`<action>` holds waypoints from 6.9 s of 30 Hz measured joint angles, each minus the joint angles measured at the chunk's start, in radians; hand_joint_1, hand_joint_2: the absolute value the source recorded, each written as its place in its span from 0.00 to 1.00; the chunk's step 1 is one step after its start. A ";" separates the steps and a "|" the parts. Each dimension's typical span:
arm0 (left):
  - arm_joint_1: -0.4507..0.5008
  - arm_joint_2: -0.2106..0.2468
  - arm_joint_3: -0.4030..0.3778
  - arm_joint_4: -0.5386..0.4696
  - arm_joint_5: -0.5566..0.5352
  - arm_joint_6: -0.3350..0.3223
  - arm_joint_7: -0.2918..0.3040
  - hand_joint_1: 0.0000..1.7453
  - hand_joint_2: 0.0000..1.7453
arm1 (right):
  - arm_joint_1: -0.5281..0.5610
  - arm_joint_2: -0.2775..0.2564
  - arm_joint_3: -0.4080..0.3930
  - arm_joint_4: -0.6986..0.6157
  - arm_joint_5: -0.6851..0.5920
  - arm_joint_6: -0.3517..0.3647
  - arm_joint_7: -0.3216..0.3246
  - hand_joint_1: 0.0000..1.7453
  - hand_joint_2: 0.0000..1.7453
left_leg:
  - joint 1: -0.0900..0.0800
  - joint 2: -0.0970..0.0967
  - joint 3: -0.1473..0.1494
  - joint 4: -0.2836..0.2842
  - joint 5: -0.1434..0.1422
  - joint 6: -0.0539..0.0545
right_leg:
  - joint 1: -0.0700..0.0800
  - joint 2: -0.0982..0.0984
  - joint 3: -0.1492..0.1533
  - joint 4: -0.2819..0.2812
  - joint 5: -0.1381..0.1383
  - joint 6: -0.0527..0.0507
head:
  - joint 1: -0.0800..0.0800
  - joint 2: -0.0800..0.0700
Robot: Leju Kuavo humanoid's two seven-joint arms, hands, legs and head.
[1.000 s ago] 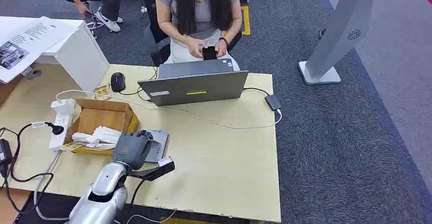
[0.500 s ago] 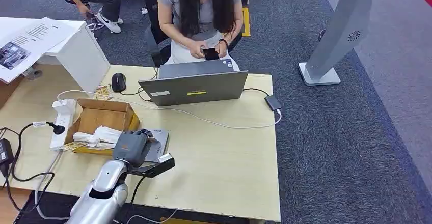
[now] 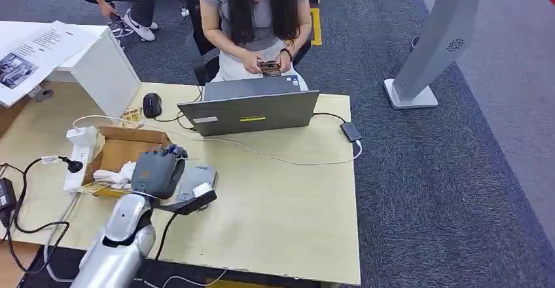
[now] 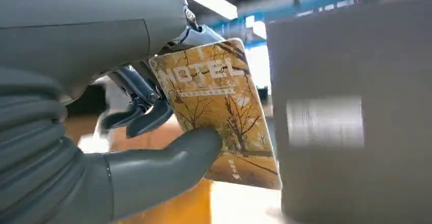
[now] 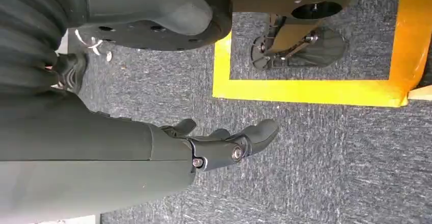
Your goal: Pass the card to the sensor for recognition and then transmit it.
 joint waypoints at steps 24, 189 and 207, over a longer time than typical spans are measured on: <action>-0.332 0.191 0.103 0.159 -0.095 0.014 0.054 1.00 1.00 | -0.001 0.000 -0.014 0.000 0.053 0.005 0.005 0.00 1.00 | 0.000 0.001 -0.002 0.000 0.001 -0.002 | 0.000 0.001 -0.003 0.000 0.001 0.000 | 0.000 0.000; 0.379 0.148 0.261 -0.297 -0.039 -0.212 0.080 0.00 1.00 | 0.011 0.025 -0.174 0.000 0.097 -0.014 -0.005 0.00 1.00 | 0.000 0.002 -0.005 0.000 -0.003 -0.001 | 0.000 0.002 -0.005 0.000 -0.003 0.001 | 0.000 0.000; 0.385 0.144 0.274 -0.297 -0.044 -0.214 0.077 0.00 1.00 | 0.011 0.025 -0.174 0.000 0.107 -0.013 -0.005 0.00 1.00 | 0.000 0.002 -0.005 0.000 -0.003 -0.001 | 0.000 0.002 -0.005 0.000 -0.003 0.001 | 0.000 0.000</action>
